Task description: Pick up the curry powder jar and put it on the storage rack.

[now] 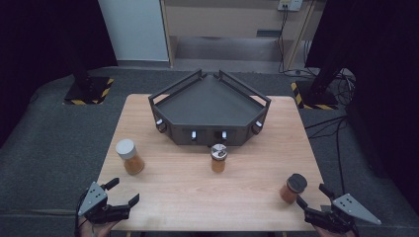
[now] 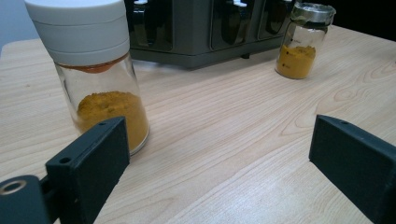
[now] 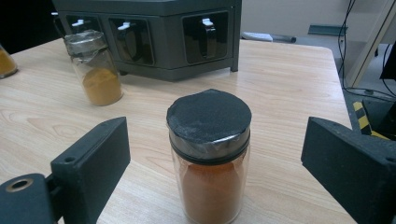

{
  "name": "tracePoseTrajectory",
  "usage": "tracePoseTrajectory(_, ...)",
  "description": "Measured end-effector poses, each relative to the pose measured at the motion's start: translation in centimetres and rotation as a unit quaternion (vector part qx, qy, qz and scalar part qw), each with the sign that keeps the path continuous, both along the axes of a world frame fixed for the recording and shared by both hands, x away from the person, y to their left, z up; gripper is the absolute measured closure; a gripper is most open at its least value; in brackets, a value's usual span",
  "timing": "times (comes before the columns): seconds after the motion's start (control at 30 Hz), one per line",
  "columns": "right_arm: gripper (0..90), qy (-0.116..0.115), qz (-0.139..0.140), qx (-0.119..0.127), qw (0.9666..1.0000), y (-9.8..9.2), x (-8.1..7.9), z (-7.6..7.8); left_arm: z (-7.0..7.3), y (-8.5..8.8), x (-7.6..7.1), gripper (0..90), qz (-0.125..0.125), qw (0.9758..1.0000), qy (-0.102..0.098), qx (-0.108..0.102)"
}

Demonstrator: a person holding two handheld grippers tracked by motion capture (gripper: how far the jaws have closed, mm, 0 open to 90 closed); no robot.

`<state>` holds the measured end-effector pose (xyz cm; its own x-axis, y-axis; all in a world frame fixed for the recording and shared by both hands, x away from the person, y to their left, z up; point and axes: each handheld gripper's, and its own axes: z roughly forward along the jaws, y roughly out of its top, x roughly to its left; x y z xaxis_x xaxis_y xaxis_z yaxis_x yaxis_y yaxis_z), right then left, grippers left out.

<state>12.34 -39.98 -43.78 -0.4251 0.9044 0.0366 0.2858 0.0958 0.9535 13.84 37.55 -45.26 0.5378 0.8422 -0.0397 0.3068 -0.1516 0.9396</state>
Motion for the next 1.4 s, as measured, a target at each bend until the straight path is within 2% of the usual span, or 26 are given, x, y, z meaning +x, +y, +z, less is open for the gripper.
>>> tracePoseTrajectory(0.13,7.5,0.002,0.003,0.001,1.0,-0.1,0.2,0.0,-0.2,0.4,0.0,4.2,-0.004,0.9999,-0.002,-0.01)
tracePoseTrajectory(0.3,7.5,0.004,0.002,0.003,1.0,0.0,0.3,0.0,-0.1,0.1,0.1,4.0,-0.014,0.9999,-0.004,0.002)
tracePoseTrajectory(0.5,7.5,0.006,0.0,0.006,1.0,0.0,0.2,0.1,-0.1,0.2,0.1,4.2,-0.015,0.9999,-0.005,0.001)
tracePoseTrajectory(0.53,7.5,0.003,0.0,0.002,1.0,0.0,0.2,0.0,-0.3,0.4,0.1,4.2,-0.016,0.9998,-0.006,-0.009)
tracePoseTrajectory(0.6,7.5,0.003,0.0,0.001,1.0,0.0,0.2,0.1,-0.3,0.4,0.1,4.1,-0.016,0.9998,-0.007,-0.012)
tracePoseTrajectory(0.97,7.7,0.008,-0.001,0.002,1.0,0.1,0.3,0.0,-0.1,0.4,0.2,4.2,-0.02,0.9997,-0.005,-0.014)
tracePoseTrajectory(1.4,8.1,0.009,-0.001,0.007,0.9999,-0.1,0.3,0.0,0.8,0.2,0.3,4.7,-0.024,0.9997,0.002,-0.003)
